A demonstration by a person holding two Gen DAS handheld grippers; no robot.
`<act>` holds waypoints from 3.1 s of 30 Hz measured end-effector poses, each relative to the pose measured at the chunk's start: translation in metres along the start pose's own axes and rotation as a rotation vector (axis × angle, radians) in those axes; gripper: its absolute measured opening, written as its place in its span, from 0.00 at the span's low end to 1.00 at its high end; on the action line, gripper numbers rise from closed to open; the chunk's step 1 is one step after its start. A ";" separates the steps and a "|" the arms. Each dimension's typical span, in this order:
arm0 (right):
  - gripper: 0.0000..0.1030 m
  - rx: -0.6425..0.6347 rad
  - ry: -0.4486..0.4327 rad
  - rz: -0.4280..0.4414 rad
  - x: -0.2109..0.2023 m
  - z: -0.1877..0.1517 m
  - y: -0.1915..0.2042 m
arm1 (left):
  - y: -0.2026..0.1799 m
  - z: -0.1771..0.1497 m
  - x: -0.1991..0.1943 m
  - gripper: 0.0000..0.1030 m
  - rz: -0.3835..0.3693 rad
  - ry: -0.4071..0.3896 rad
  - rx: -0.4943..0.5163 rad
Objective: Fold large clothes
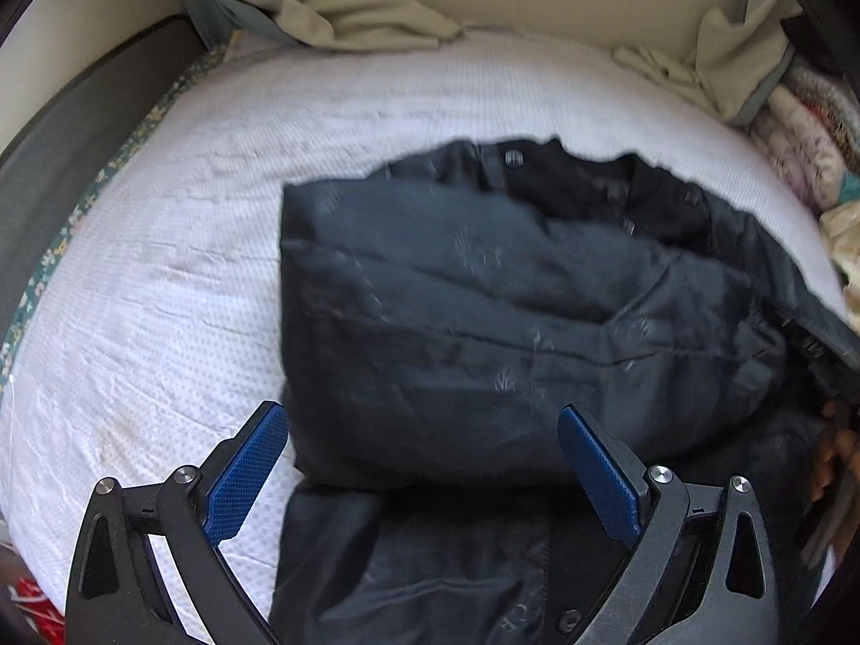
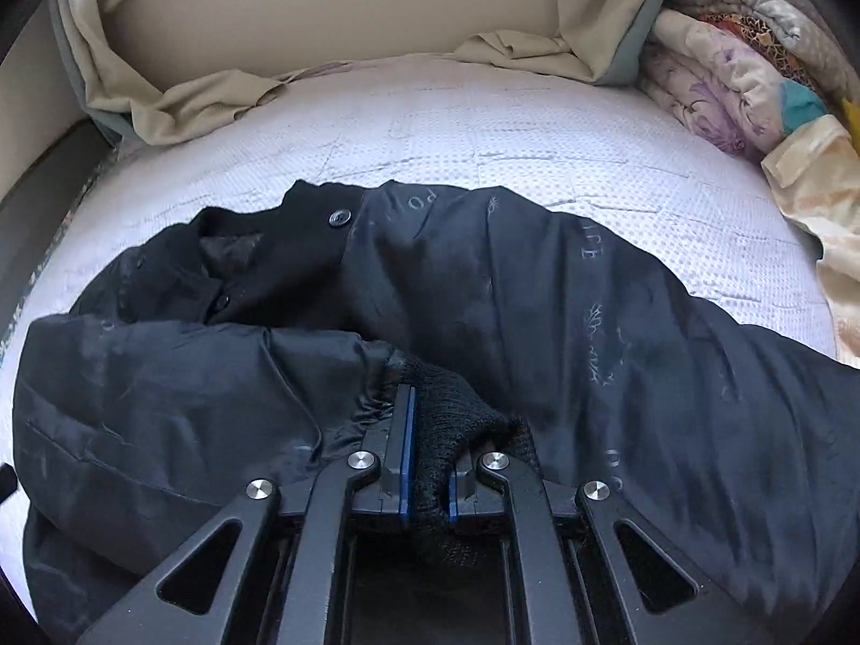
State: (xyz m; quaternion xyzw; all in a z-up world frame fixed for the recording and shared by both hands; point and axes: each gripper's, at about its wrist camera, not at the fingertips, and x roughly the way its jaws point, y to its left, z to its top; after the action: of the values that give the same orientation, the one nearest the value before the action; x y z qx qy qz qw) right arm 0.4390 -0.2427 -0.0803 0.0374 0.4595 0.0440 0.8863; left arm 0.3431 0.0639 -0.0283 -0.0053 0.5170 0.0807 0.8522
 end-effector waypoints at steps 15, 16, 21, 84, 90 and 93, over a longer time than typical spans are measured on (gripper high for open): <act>0.16 -0.003 0.002 0.178 -0.083 -0.015 -0.018 | -0.007 -0.009 0.007 0.98 0.019 0.032 0.006; 0.16 -0.007 0.030 0.192 -0.075 -0.021 -0.017 | -0.009 -0.011 0.013 0.98 0.024 0.048 0.006; 0.16 0.007 0.106 0.167 -0.036 -0.036 -0.013 | -0.013 -0.015 0.036 0.98 0.073 0.082 -0.003; 0.62 1.312 -0.122 -0.053 -0.190 -0.238 -0.418 | 0.003 -0.031 -0.118 0.99 -0.146 -0.260 -0.019; 0.35 1.236 -0.112 -0.107 -0.183 -0.225 -0.412 | 0.013 -0.028 -0.117 0.99 -0.148 -0.254 -0.049; 0.19 1.209 -0.104 -0.096 -0.181 -0.221 -0.412 | 0.015 -0.028 -0.117 0.99 -0.148 -0.253 -0.051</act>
State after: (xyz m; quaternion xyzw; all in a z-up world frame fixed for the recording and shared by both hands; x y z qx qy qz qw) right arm 0.1723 -0.6668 -0.1050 0.5152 0.3605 -0.2667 0.7304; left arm 0.2633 0.0604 0.0628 -0.0549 0.4012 0.0311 0.9138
